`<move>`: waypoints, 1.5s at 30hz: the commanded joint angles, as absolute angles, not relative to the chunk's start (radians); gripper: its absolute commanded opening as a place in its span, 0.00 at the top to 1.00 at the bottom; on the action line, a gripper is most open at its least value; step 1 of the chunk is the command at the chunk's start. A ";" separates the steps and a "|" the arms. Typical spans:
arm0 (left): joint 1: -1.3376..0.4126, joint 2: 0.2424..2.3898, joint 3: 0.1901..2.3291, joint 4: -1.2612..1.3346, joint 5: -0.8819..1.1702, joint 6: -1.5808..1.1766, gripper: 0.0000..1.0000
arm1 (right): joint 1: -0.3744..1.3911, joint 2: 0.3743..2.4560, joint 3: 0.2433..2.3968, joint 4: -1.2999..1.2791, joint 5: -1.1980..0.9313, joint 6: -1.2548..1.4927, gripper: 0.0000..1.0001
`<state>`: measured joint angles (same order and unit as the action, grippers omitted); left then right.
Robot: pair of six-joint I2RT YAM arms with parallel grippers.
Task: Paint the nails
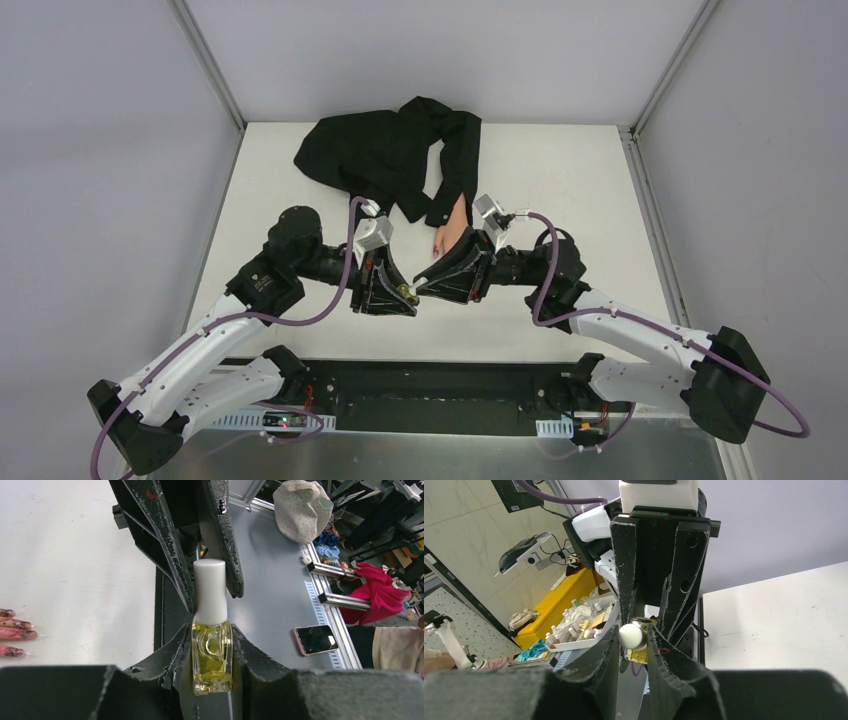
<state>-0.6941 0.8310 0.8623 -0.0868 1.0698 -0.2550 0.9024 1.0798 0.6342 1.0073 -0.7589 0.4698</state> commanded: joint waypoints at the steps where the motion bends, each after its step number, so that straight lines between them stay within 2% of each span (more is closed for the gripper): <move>1: -0.699 0.834 0.885 -0.031 1.077 -0.256 1.00 | 0.916 1.080 0.679 1.082 -0.772 0.464 0.78; 3: -0.699 0.835 0.884 -0.031 1.075 -0.257 1.00 | 0.918 1.080 0.680 1.080 -0.770 0.463 0.80; 6: -0.699 0.831 0.881 -0.031 1.051 -0.252 1.00 | 0.923 1.081 0.680 1.069 -0.765 0.461 0.94; 8: -0.699 0.817 0.874 -0.031 1.006 -0.245 1.00 | 0.927 1.078 0.673 1.061 -0.753 0.455 1.00; 12: -0.698 0.781 0.853 -0.031 0.893 -0.223 1.00 | 0.942 1.075 0.674 0.999 -0.716 0.421 1.00; 19: -0.698 0.737 0.812 -0.040 0.673 -0.170 1.00 | 0.974 1.113 0.732 0.729 -0.561 0.385 1.00; 23: -0.692 0.713 0.792 -0.068 0.452 -0.124 1.00 | 0.992 1.154 0.748 0.653 -0.460 0.409 1.00; 27: -0.692 0.701 0.771 -0.092 0.241 -0.086 1.00 | 0.999 1.216 0.775 0.584 -0.343 0.474 1.00; 35: -0.692 0.753 0.734 -0.098 -0.016 0.009 1.00 | 1.000 1.400 0.874 0.455 -0.092 0.657 1.00; 45: -0.693 0.892 0.728 -0.100 -0.202 0.046 1.00 | 1.000 1.616 1.012 0.407 0.056 0.892 1.00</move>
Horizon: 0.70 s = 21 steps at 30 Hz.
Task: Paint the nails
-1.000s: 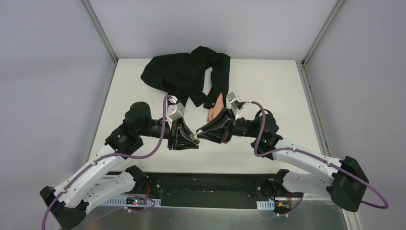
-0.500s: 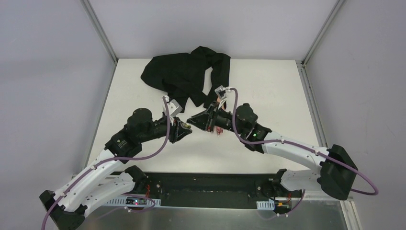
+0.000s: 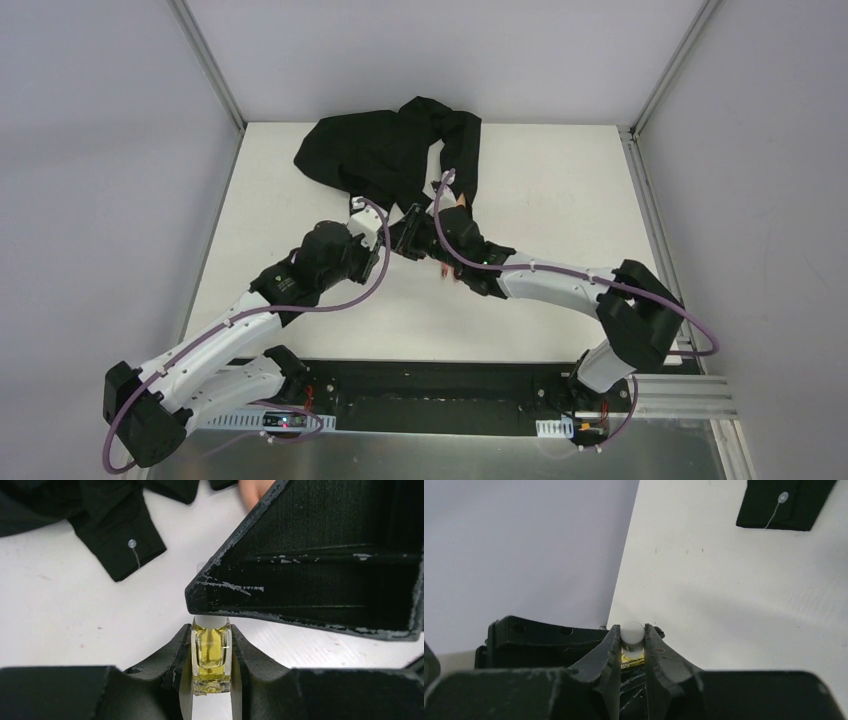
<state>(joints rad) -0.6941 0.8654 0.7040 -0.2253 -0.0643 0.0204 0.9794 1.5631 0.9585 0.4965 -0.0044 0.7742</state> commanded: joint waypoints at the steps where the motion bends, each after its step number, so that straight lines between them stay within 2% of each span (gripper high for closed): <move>1: -0.693 0.910 0.729 -0.100 -0.214 0.047 1.00 | 0.999 1.627 1.022 0.406 0.065 0.908 1.00; 10: -0.695 0.970 0.739 -0.100 -0.262 0.060 1.00 | 1.000 1.675 1.104 0.378 0.095 0.920 0.99; 13: -0.695 0.963 0.737 -0.100 -0.251 0.059 1.00 | 0.999 1.637 1.086 0.382 0.116 0.887 0.86; 18: -0.694 0.942 0.744 -0.103 -0.194 0.040 1.00 | 0.990 1.512 1.023 0.383 0.140 0.794 0.58; 21: -0.693 0.924 0.758 -0.110 -0.140 0.005 1.00 | 0.968 1.425 1.003 0.342 0.117 0.736 0.48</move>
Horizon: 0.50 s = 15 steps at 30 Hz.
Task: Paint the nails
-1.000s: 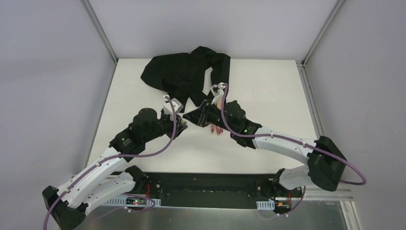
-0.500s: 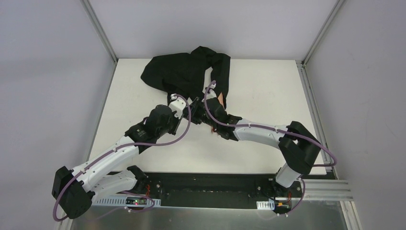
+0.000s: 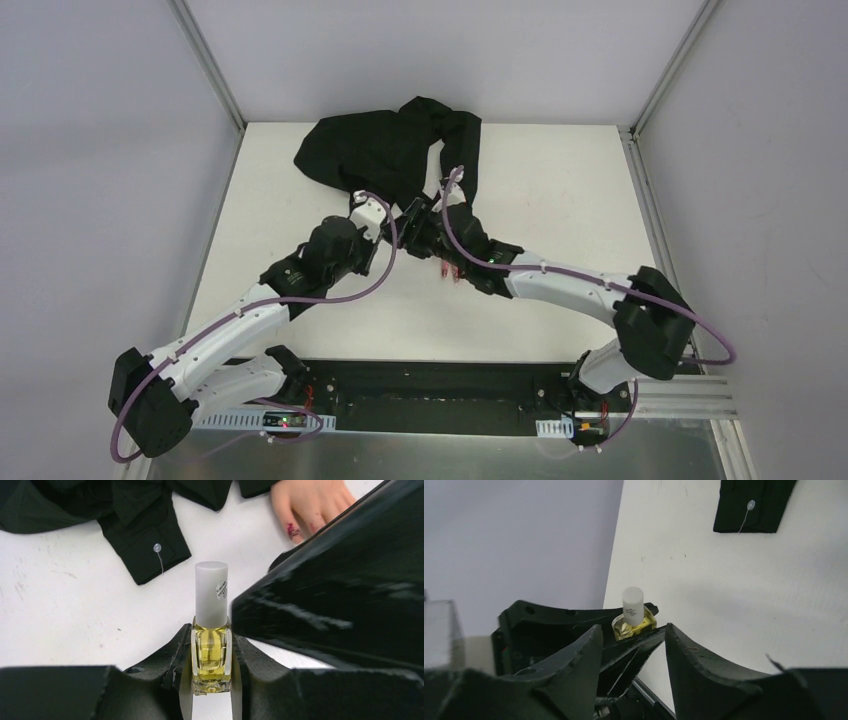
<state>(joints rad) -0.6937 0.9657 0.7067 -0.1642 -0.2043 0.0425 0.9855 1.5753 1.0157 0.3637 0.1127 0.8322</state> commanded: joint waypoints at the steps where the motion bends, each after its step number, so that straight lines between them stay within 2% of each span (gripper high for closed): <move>1: -0.693 0.920 0.762 -0.111 -0.115 0.003 1.00 | 0.957 1.399 0.992 0.333 0.098 0.721 0.46; 4: -0.693 0.927 0.785 -0.112 -0.058 -0.045 1.00 | 0.930 1.319 0.965 0.295 0.081 0.687 0.38; 8: -0.693 0.979 0.857 -0.112 0.034 -0.100 1.00 | 0.843 1.234 0.980 0.107 0.067 0.693 0.32; 10: -0.693 1.020 0.931 -0.112 0.081 -0.124 1.00 | 0.796 1.180 0.957 0.080 0.046 0.687 0.19; 13: -0.693 1.117 1.063 -0.112 0.173 -0.165 1.00 | 0.735 1.086 0.918 0.080 -0.018 0.633 0.04; 15: -0.693 1.206 1.153 -0.111 0.285 -0.185 1.00 | 0.707 0.995 0.878 0.087 -0.037 0.603 0.01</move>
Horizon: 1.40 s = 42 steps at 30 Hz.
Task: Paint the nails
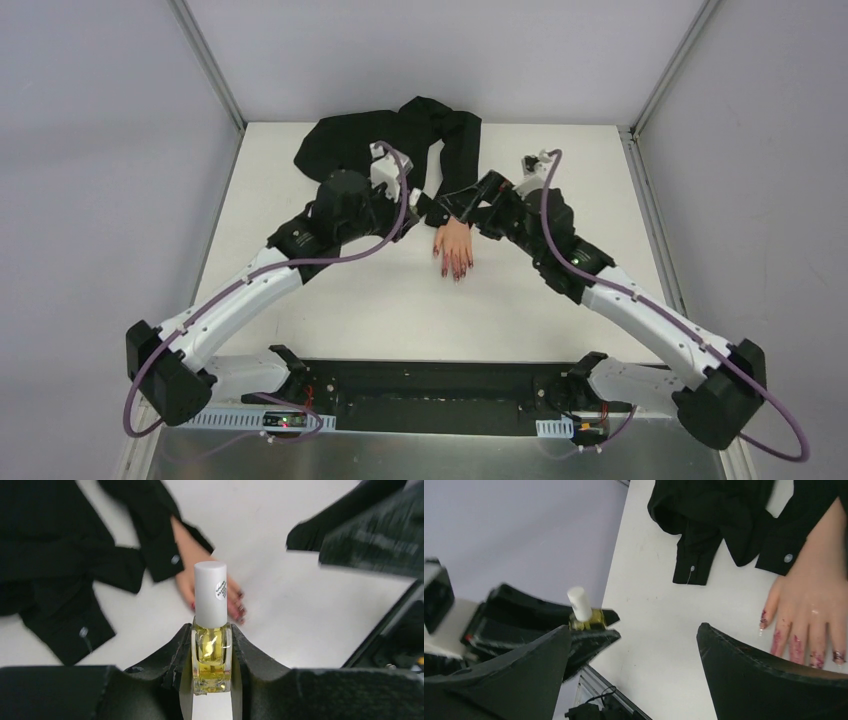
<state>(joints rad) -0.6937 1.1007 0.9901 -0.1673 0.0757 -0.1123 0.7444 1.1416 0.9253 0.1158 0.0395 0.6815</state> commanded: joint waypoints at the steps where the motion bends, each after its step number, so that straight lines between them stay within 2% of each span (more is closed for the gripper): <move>1: -0.692 1.245 1.188 -0.110 0.374 -0.190 1.00 | 0.697 0.952 0.852 0.101 -0.043 0.593 0.01; 5: -0.686 1.333 1.225 -0.083 0.794 -0.248 1.00 | 0.670 0.784 0.684 0.295 -0.155 0.517 0.01; 7: -0.689 1.333 1.183 0.005 0.920 -0.302 1.00 | 0.667 0.707 0.614 0.400 -0.212 0.484 0.01; 11: -0.715 1.299 1.133 0.084 1.001 -0.341 1.00 | 0.667 0.606 0.526 0.566 -0.324 0.449 0.01; 16: -0.750 1.285 1.142 0.095 1.127 -0.349 1.00 | 0.667 0.576 0.506 0.593 -0.331 0.453 0.02; 25: -0.790 1.254 1.125 0.099 1.152 -0.333 1.00 | 0.666 0.650 0.467 0.882 -0.520 0.538 0.23; 32: -0.793 1.248 1.120 0.101 1.142 -0.330 1.00 | 0.667 0.709 0.488 0.931 -0.583 0.572 0.39; 37: -0.793 1.246 1.117 0.102 1.136 -0.328 1.00 | 0.666 0.734 0.489 0.966 -0.600 0.585 0.54; 42: -0.793 1.246 1.115 0.103 1.128 -0.328 1.00 | 0.666 0.746 0.492 0.969 -0.599 0.586 0.75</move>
<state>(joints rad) -0.7887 1.2781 1.1152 0.0479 1.1007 -0.3332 0.6689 0.7422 0.4633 0.8803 -0.5671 0.5751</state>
